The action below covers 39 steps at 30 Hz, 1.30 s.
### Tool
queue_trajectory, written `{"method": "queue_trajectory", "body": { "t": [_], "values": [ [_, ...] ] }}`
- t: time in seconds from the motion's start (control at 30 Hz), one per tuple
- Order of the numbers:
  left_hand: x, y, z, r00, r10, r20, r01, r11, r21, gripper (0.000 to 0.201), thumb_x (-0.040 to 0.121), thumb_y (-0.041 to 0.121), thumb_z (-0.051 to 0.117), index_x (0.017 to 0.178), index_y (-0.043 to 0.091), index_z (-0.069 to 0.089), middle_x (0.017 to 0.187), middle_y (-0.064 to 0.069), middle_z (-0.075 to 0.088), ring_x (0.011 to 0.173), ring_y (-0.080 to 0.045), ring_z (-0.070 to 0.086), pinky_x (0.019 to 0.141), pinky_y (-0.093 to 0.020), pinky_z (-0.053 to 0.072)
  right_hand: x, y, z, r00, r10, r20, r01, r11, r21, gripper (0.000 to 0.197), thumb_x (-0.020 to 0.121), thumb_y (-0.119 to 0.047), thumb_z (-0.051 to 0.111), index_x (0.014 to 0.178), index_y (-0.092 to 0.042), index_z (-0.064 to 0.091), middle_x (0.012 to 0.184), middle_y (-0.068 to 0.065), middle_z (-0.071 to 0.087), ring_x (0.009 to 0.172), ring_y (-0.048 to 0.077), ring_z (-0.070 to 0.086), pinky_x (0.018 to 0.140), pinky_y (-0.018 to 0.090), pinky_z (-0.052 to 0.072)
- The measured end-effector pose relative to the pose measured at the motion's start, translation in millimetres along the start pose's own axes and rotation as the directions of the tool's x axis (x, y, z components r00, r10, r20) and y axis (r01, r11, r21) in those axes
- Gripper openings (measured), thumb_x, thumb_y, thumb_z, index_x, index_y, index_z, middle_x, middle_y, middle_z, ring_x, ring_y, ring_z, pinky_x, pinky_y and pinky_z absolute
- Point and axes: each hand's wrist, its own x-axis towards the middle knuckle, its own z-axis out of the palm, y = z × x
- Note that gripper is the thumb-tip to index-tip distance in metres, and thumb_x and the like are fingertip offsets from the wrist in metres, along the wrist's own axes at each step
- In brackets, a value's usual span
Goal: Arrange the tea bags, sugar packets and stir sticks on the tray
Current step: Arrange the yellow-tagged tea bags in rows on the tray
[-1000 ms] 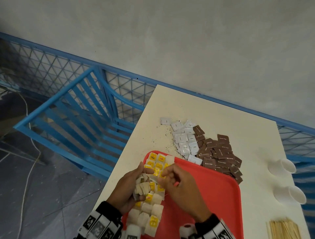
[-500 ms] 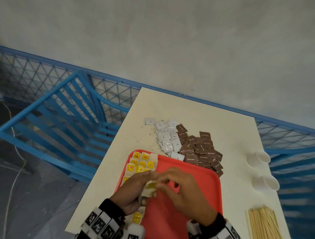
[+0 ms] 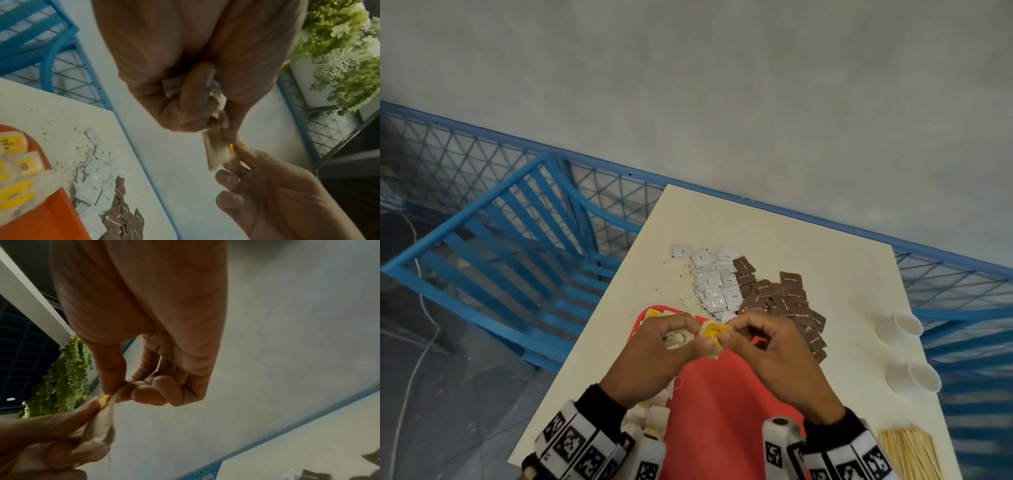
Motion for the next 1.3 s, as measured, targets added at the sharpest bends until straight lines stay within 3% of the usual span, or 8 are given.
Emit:
{"method": "queue_trajectory", "body": {
  "t": [0.1, 0.2, 0.5, 0.6, 0.67, 0.83, 1.03, 1.3],
  "values": [
    [1.2, -5.2, -6.4, 0.992, -0.037, -0.12, 0.024, 0.993, -0.115, 0.019, 0.086, 0.022, 0.072, 0.081, 0.005, 0.067, 0.05, 0.006, 0.038, 0.039, -0.006, 0.027, 0.039, -0.017, 0.025, 6.9, -1.9, 8.5, 0.995, -0.005, -0.096, 0.013, 0.997, 0.079, 0.006, 0.085, -0.02, 0.076, 0.09, -0.02, 0.074, 0.076, -0.001, 0.067, 0.067, 0.007, 0.054, 0.063, 0.021, 0.045],
    [-0.6, -10.6, -14.6, 0.977, -0.099, -0.19, 0.053, 0.971, -0.233, 0.021, 0.082, 0.029, 0.075, 0.077, 0.011, 0.066, 0.061, -0.011, 0.02, 0.05, -0.018, 0.012, 0.043, -0.02, 0.017, 5.0, -1.1, 24.8, 1.0, -0.021, -0.008, 0.021, 0.999, -0.025, 0.008, 0.086, -0.029, 0.074, 0.084, -0.021, 0.074, 0.081, -0.002, 0.068, 0.07, 0.007, 0.058, 0.065, 0.02, 0.045],
    [-8.2, -13.8, -36.8, 0.988, -0.097, -0.124, 0.075, 0.982, -0.171, 0.01, 0.082, 0.026, 0.077, 0.077, 0.02, 0.071, 0.049, 0.003, 0.039, 0.04, -0.011, 0.026, 0.042, -0.018, 0.025, 22.4, -11.7, 45.7, 0.996, -0.064, -0.061, 0.067, 0.997, 0.042, 0.007, 0.087, -0.023, 0.075, 0.093, -0.019, 0.076, 0.085, -0.001, 0.073, 0.075, 0.022, 0.065, 0.069, 0.031, 0.052],
    [-11.1, -17.4, -45.4, 0.994, -0.089, -0.065, 0.086, 0.995, -0.041, 0.019, 0.078, 0.027, 0.084, 0.092, 0.026, 0.071, 0.073, -0.015, 0.065, 0.056, -0.038, 0.055, 0.053, -0.049, 0.051, 28.2, -10.8, 52.4, 0.994, -0.056, -0.096, 0.068, 0.989, 0.129, 0.006, 0.087, -0.018, 0.073, 0.086, -0.013, 0.076, 0.075, -0.001, 0.072, 0.068, 0.011, 0.062, 0.066, 0.023, 0.05],
    [-13.9, -18.1, -50.3, 0.991, -0.119, -0.054, 0.117, 0.992, -0.046, 0.035, 0.076, 0.03, 0.086, 0.106, 0.028, 0.07, 0.09, -0.018, 0.07, 0.073, -0.049, 0.061, 0.068, -0.065, 0.052, 30.4, -10.1, 55.0, 0.993, -0.043, -0.11, 0.06, 0.985, 0.163, 0.006, 0.087, -0.017, 0.073, 0.084, -0.012, 0.075, 0.07, -0.005, 0.069, 0.066, 0.006, 0.059, 0.066, 0.018, 0.048],
    [-11.5, -20.6, -61.9, 0.984, -0.119, -0.135, 0.104, 0.988, -0.115, 0.003, 0.088, 0.027, 0.072, 0.085, 0.027, 0.073, 0.058, -0.003, 0.047, 0.044, -0.014, 0.032, 0.042, -0.02, 0.027, 34.3, -10.9, 69.2, 0.998, -0.006, -0.067, 0.017, 0.987, 0.159, 0.006, 0.086, -0.02, 0.075, 0.089, -0.014, 0.075, 0.077, -0.001, 0.071, 0.071, 0.012, 0.061, 0.071, 0.025, 0.052],
    [-12.5, -30.4, -84.4, 0.981, -0.117, -0.155, 0.127, 0.99, 0.056, 0.013, 0.089, 0.019, 0.072, 0.084, 0.007, 0.068, 0.048, 0.012, 0.048, 0.04, -0.002, 0.036, 0.038, -0.014, 0.031, 53.4, -16.4, 81.2, 0.998, -0.034, 0.047, 0.038, 0.995, -0.092, 0.002, 0.085, -0.018, 0.077, 0.084, -0.019, 0.076, 0.066, -0.014, 0.064, 0.063, 0.001, 0.052, 0.062, 0.016, 0.043],
    [-14.0, -103.9, -108.4, 0.942, -0.242, -0.231, 0.299, 0.919, 0.258, 0.013, 0.087, 0.028, 0.075, 0.082, 0.016, 0.075, 0.052, 0.018, 0.06, 0.043, 0.005, 0.049, 0.043, -0.012, 0.037, 70.3, 38.6, 123.8, 0.979, 0.148, 0.138, -0.088, 0.925, -0.369, 0.011, 0.086, -0.014, 0.07, 0.077, -0.017, 0.071, 0.065, -0.013, 0.06, 0.056, -0.001, 0.052, 0.057, 0.015, 0.041]
  ]
}}
